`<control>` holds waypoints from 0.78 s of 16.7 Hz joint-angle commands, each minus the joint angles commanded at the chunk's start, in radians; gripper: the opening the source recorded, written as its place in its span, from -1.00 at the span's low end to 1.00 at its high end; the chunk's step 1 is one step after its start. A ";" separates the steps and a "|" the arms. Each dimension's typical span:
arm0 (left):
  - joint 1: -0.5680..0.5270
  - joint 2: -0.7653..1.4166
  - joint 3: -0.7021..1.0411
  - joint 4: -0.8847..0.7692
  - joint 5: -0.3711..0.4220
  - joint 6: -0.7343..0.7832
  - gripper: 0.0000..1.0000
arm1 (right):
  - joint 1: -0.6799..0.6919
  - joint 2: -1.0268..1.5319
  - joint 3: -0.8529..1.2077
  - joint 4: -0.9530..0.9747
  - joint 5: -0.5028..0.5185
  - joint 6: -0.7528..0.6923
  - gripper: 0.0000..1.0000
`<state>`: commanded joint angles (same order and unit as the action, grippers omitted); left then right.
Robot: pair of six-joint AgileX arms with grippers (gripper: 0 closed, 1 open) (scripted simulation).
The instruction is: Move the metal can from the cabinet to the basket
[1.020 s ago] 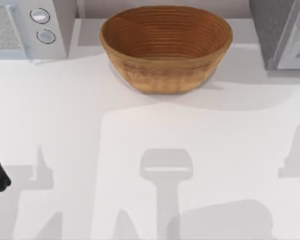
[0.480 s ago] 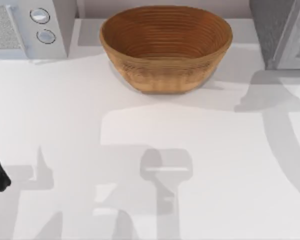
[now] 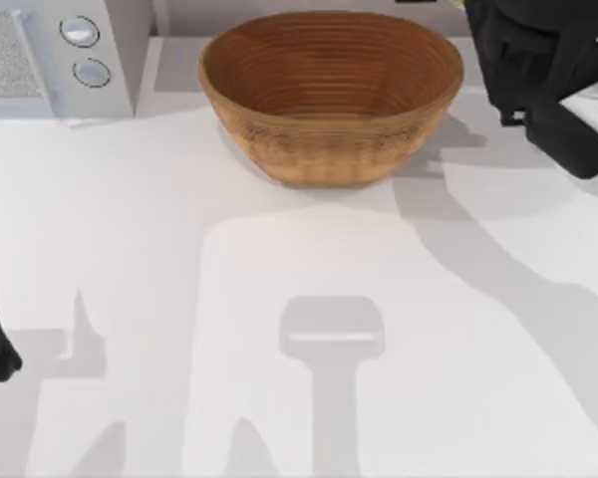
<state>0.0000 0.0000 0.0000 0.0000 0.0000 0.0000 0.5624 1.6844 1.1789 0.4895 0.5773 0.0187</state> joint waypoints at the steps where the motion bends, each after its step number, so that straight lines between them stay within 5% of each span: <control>1: 0.000 0.000 0.000 0.000 0.000 0.000 1.00 | 0.024 0.069 0.052 0.022 0.024 0.002 -1.00; 13: 0.000 0.000 0.000 0.000 0.000 0.000 1.00 | 0.136 0.410 0.289 0.120 0.141 0.003 -1.00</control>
<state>0.0000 0.0000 0.0000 0.0000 0.0000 0.0000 0.6984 2.0942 1.4681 0.6091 0.7186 0.0221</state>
